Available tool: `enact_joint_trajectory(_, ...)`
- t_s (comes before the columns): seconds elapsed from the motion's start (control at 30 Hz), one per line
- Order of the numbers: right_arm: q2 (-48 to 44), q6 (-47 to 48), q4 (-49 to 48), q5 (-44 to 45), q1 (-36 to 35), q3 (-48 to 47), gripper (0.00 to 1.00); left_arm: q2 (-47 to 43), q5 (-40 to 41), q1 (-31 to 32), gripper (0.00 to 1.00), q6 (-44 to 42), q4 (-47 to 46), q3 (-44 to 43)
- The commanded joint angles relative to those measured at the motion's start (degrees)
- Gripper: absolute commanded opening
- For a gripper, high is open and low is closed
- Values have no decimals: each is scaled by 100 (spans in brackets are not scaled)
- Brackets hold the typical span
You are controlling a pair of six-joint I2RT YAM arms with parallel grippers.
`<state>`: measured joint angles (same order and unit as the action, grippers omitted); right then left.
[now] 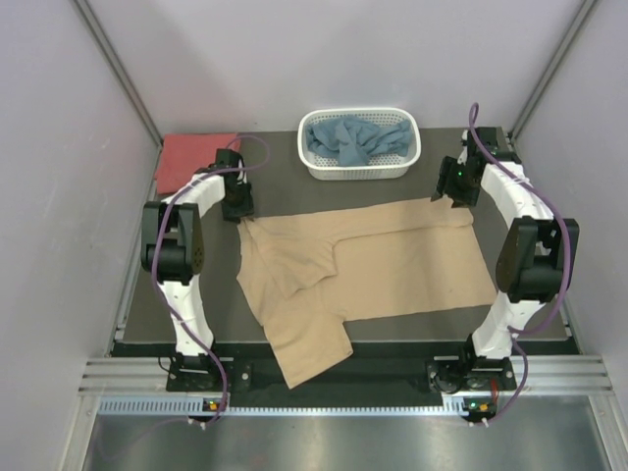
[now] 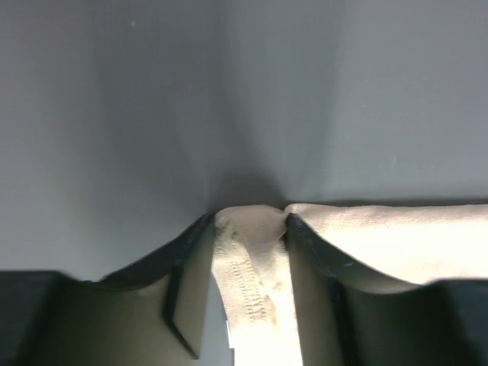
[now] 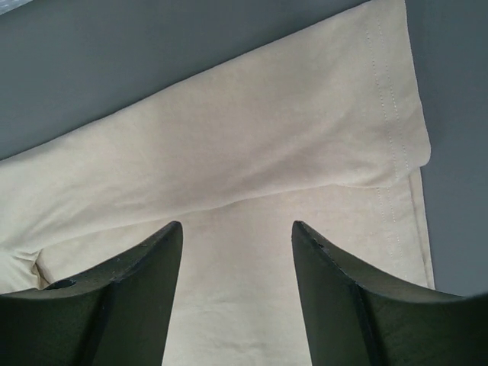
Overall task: Fold and stack the t-shirts
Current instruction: Fold the tshirt
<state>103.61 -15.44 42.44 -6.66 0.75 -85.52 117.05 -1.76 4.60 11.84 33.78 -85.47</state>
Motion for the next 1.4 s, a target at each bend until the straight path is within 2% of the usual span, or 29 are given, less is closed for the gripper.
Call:
enact_joint_trajectory(0.0, -166, 15, -148, -160, -31, -79, 60, -192, 306, 23, 43, -94, 41, 101)
enact_joint_trajectory(0.03, -157, 15, -157, -169, -31, -79, 60, -157, 360, 23, 40, -85, 67, 75)
enact_joint_trajectory(0.07, -140, 15, -165, -178, -31, -79, 60, -96, 395, 23, 31, -85, 102, 31)
enact_joint_trajectory(0.17, -113, 6, -157, -152, -31, -71, 61, 98, 606, 23, 16, -50, 199, -224)
enact_joint_trajectory(0.2, -113, -3, -165, -134, -31, -62, 61, 177, 676, 23, 8, -50, 217, -355)
enact_joint_trajectory(0.27, -113, -20, -148, -108, -31, -18, 61, 300, 948, 23, 0, -76, 252, -609)
enact_joint_trajectory(0.7, -525, 50, 230, 120, -31, 483, 60, 1162, 1650, 15, 0, -322, 647, -2324)
enact_joint_trajectory(0.73, -570, 67, 221, 129, -31, 614, 60, 1144, 1774, 15, 2, -322, 682, -2342)
enact_joint_trajectory(0.8, -701, 94, 230, 138, -31, 737, 60, 960, 2029, 15, 19, -279, 770, -2255)
enact_joint_trajectory(0.83, -746, 103, 239, 138, -31, 869, 60, 855, 2065, 15, 28, -226, 788, -2194)
enact_joint_trajectory(0.87, -790, 111, 239, 147, -31, 931, 60, 593, 2083, 15, 43, -112, 805, -2115)
enact_joint_trajectory(1.0, -1079, 147, 230, 191, -312, 1168, 60, -251, 2233, 32, 57, 380, 1270, -1457)
enact_joint_trajectory(1.07, -1194, 199, 204, 252, -391, 1283, 60, -969, 2259, 67, 58, 730, 1570, -1070)
enact_joint_trajectory(1.13, -1326, 234, 178, 296, -523, 1414, 60, -1569, 2075, 93, 58, 890, 1623, -227)
enact_joint_trajectory(1.17, -1396, 226, 160, 288, -628, 1450, 60, -2198, 1909, 120, 57, 1099, 1666, 367)
enact_joint_trajectory(1.23, -1475, 226, 116, 279, -752, 1581, 60, -2834, 1505, 146, 54, 1259, 1676, 968)
enact_joint_trajectory(1.27, -1510, 226, 64, 270, -822, 1617, 60, -3368, 1146, 251, 54, 1451, 1711, 1493)
enact_joint_trajectory(1.33, -1625, 200, 2, 226, -1024, 1774, 60, -3820, 933, 453, 51, 1628, 1833, 1918)
enact_joint_trajectory(1.37, -1660, 147, -25, 191, -1094, 1827, 60, -4144, 949, 802, 51, 1873, 2017, 2103)
